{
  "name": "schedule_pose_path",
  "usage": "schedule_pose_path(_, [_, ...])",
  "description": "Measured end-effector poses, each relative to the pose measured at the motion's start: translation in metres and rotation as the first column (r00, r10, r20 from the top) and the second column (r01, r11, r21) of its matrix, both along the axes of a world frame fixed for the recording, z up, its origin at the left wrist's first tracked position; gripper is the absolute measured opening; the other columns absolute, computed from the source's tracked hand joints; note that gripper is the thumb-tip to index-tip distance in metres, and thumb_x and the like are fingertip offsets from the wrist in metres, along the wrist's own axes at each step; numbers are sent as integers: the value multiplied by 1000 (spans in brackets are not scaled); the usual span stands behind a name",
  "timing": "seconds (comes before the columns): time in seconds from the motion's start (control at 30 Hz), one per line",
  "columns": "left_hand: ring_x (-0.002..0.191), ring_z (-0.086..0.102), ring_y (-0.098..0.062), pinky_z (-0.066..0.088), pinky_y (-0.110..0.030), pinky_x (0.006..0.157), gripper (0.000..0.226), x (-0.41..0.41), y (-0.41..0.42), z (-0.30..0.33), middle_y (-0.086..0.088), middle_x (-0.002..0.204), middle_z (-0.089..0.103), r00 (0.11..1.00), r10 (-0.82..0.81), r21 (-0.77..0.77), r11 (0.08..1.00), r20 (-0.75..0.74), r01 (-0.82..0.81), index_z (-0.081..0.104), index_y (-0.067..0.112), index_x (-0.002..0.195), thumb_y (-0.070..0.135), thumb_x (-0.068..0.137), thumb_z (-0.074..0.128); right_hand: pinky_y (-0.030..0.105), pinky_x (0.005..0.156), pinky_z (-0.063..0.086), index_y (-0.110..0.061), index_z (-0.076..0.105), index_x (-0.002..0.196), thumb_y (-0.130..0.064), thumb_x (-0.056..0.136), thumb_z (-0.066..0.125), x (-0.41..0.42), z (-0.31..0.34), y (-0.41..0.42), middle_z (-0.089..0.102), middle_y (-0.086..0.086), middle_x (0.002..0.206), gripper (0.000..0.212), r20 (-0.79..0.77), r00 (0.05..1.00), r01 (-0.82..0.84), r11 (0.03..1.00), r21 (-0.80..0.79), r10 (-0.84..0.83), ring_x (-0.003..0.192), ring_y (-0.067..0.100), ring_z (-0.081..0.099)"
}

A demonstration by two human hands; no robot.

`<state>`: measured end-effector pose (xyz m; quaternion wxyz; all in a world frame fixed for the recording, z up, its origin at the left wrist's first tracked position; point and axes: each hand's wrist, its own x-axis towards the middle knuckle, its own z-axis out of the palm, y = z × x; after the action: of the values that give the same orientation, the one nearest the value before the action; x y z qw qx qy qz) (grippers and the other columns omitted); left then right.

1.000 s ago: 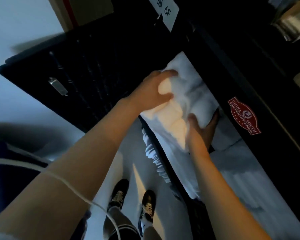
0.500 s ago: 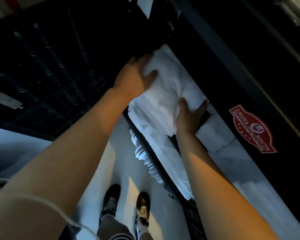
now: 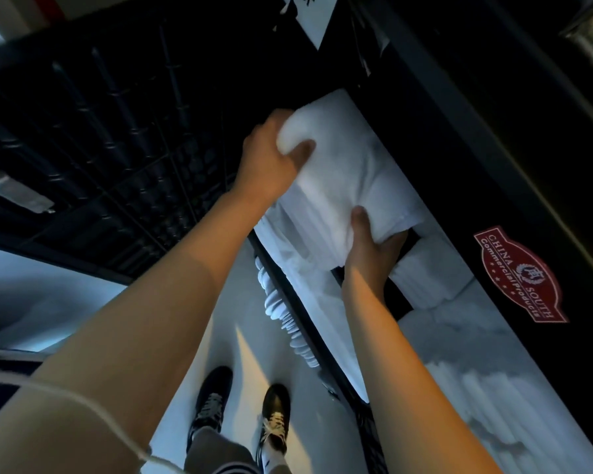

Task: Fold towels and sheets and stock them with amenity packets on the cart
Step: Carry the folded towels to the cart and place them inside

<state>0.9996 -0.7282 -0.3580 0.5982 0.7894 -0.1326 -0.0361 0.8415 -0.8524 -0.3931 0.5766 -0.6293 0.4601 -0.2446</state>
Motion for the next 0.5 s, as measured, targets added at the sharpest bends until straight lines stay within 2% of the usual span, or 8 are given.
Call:
schedule_pose_path(0.1, [104, 64, -3, 49, -12, 88, 57, 21, -13, -4, 7, 116, 68, 999, -35, 71, 997, -8, 35, 60, 21, 134, 47, 85, 74, 42, 114, 44, -32, 32, 156, -80, 59, 77, 12, -4, -8, 50, -10, 150, 118, -29, 999, 20, 1000, -1, -20, 134, 6, 51])
schedule_pose_path(0.17, [117, 61, -16, 49, -21, 96, 63, 32, -20, -15, -3, 129, 65, 991, -71, 201, 975, -116, 94, 53, 20, 142, 47, 89, 73, 43, 103, 54, -33, 39, 152, -76, 55, 81, 22, -3, -15, 55, -9, 145, 114, -69, 997, 50, 994, 100, -43, 126, 10, 58])
schedule_pose_path(0.27, [125, 58, -28, 50, -34, 102, 71, 46, -22, -23, -10, 137, 60, 971, -108, 310, 935, -212, 172, 47, 19, 146, 55, 89, 70, 47, 100, 55, -30, 39, 152, -71, 51, 85, 28, -3, -22, 52, -2, 148, 119, -142, 988, 86, 974, 210, -56, 129, 23, 56])
schedule_pose_path(0.33, [128, 55, -33, 49, -39, 104, 79, 50, -18, -20, -14, 142, 54, 966, -119, 361, 911, -231, 198, 42, 19, 149, 60, 87, 68, 43, 92, 60, -28, 37, 154, -64, 58, 86, 24, -1, -20, 53, -3, 147, 114, -120, 991, 87, 971, 222, -62, 126, 21, 58])
schedule_pose_path(0.37, [130, 52, -35, 47, -41, 106, 82, 48, -15, -18, -16, 144, 50, 968, -112, 370, 909, -224, 190, 39, 19, 151, 60, 87, 68, 42, 94, 59, -25, 32, 157, -60, 65, 85, 19, 1, -18, 50, -1, 150, 112, -116, 991, 91, 973, 214, -68, 128, 22, 57])
schedule_pose_path(0.43, [132, 45, -39, 44, -45, 108, 85, 34, -7, -13, -18, 146, 44, 991, -103, 392, 911, -88, 130, 34, 18, 155, 57, 88, 68, 46, 111, 45, -21, 16, 162, -54, 79, 77, 7, 11, -11, 37, 6, 160, 109, -191, 979, 92, 992, 90, -73, 139, 26, 46])
schedule_pose_path(0.5, [134, 41, -38, 41, -47, 109, 81, 16, 1, -6, -16, 148, 42, 976, -148, 437, 897, 157, 66, 36, 20, 156, 57, 89, 64, 54, 117, 33, -21, 6, 163, -53, 88, 66, -5, 24, 0, 20, 10, 167, 101, -335, 940, 5, 987, -159, -59, 148, 31, 32])
